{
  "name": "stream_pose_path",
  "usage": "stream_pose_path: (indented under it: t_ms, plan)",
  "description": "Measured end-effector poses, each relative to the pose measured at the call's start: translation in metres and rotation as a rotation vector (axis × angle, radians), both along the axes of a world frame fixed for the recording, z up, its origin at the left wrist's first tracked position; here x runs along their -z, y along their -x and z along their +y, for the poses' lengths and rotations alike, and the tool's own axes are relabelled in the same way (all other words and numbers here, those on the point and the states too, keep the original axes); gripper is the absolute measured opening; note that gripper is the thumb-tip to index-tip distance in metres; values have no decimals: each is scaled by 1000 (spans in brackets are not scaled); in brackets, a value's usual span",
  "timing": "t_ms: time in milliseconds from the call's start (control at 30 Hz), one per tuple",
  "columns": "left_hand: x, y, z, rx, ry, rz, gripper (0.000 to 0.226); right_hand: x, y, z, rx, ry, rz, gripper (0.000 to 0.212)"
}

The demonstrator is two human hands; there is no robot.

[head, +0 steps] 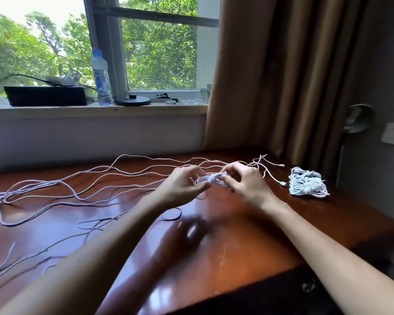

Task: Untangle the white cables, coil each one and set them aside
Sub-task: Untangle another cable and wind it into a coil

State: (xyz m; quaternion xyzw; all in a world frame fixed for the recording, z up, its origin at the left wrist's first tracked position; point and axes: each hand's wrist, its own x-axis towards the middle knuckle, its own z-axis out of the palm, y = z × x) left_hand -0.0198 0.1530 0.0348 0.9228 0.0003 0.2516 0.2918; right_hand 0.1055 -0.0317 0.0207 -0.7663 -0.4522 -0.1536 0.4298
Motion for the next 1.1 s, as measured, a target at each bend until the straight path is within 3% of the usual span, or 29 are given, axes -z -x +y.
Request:
stream_pose_path:
  t_ms: [100, 233, 400, 767, 1100]
  plan:
    - [0, -20, -21, 28, -65, 42, 20, 4, -9, -29, 83, 22, -24, 7]
    - [1, -46, -57, 66, -133, 86, 51, 7, -21, -70, 197, 46, -31, 10]
    - [7, -80, -102, 79, -223, 102, 24, 12, -34, -118, 295, 26, 66, 17]
    - [29, -131, -158, 125, -227, 85, 33, 20, -56, -179, 466, 5, 119, 23]
    - [42, -159, -175, 154, -264, 30, 34, 33, -79, -199, 600, 117, -81, 22]
